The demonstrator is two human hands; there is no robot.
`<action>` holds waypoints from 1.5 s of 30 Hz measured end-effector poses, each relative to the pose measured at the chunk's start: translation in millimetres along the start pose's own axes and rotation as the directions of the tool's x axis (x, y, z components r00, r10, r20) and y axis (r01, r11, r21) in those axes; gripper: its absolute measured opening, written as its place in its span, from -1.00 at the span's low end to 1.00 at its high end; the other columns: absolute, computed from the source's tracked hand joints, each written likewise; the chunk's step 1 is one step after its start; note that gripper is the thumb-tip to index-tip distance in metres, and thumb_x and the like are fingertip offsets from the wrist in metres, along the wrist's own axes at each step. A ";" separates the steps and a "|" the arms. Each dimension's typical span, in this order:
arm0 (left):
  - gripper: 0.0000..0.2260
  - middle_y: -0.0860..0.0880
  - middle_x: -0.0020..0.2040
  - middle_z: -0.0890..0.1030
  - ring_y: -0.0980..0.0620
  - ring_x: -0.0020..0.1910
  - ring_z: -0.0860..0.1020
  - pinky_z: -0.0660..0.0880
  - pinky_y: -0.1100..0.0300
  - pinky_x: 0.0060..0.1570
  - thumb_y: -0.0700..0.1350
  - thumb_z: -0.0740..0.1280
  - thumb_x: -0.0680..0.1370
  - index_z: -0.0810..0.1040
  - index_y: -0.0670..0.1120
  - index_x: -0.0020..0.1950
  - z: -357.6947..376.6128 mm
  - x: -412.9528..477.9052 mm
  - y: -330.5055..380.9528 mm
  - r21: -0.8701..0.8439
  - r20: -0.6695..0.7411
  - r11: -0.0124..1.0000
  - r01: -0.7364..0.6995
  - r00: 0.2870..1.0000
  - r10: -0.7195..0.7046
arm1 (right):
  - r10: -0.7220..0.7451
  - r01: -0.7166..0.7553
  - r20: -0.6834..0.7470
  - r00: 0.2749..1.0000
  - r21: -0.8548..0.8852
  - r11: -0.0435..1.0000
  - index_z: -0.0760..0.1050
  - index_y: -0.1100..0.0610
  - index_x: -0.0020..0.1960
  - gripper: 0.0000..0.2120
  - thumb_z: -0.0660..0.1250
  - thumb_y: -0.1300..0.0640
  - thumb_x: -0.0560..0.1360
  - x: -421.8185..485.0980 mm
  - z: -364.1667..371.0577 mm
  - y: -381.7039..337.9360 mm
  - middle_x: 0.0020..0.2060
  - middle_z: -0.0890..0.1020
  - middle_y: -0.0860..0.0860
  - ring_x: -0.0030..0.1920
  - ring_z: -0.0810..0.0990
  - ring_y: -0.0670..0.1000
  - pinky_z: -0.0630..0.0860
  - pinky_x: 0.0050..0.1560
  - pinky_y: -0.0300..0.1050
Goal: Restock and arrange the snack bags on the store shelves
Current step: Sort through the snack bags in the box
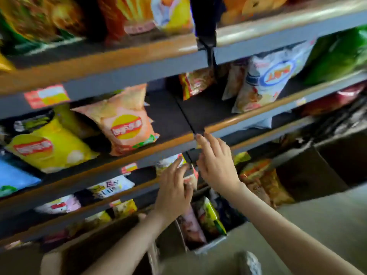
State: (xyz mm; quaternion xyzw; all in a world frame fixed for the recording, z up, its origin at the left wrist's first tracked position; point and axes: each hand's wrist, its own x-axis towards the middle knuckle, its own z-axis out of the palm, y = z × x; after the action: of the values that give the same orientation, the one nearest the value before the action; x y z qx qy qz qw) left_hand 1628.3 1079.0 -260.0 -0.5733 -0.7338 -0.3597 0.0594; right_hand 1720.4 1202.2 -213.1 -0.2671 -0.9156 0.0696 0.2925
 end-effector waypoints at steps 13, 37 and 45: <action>-0.39 -0.27 0.51 0.18 -0.33 0.33 0.34 0.25 -0.25 0.34 -0.06 0.29 0.48 0.25 -0.15 0.50 314.5 -199.7 -112.6 0.452 0.720 0.885 0.115 0.538 -0.438 | 0.475 -0.419 0.737 0.480 -0.284 0.863 -0.11 -0.04 0.56 -0.16 0.34 -0.01 0.47 -331.8 274.7 191.5 0.48 0.21 0.20 0.35 0.35 0.26 0.39 0.23 0.14; -0.37 -0.08 0.55 0.14 -0.08 0.53 0.09 0.13 -0.11 0.45 0.20 0.22 0.56 -0.01 0.18 0.54 233.5 -132.7 -56.0 0.025 0.742 0.698 0.715 0.455 -0.493 | 0.393 -0.553 0.573 0.719 0.130 0.823 -0.31 -0.35 0.45 0.06 0.45 0.13 0.40 -247.8 151.7 142.8 0.49 0.03 0.19 0.44 0.15 0.29 0.40 0.22 0.19; -0.37 0.14 0.48 0.19 0.15 0.37 0.26 0.21 0.36 0.19 0.08 0.12 0.62 -0.27 0.20 0.49 65.3 -18.1 51.8 -0.302 0.711 0.634 0.712 0.611 -0.348 | 0.288 -0.455 0.400 0.870 0.425 0.782 -0.17 -0.13 0.50 0.00 0.49 0.22 0.39 -124.6 -37.1 83.2 0.46 0.02 0.05 0.37 -0.04 -0.38 0.04 0.21 -0.61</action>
State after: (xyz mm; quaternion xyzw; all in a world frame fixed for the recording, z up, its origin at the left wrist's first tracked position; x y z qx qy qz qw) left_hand 1701.4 1107.8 -293.1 -0.3865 -0.7149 -0.3597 -0.4583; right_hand 1864.5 1205.6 -268.4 -0.3435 -0.8268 0.4060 0.1833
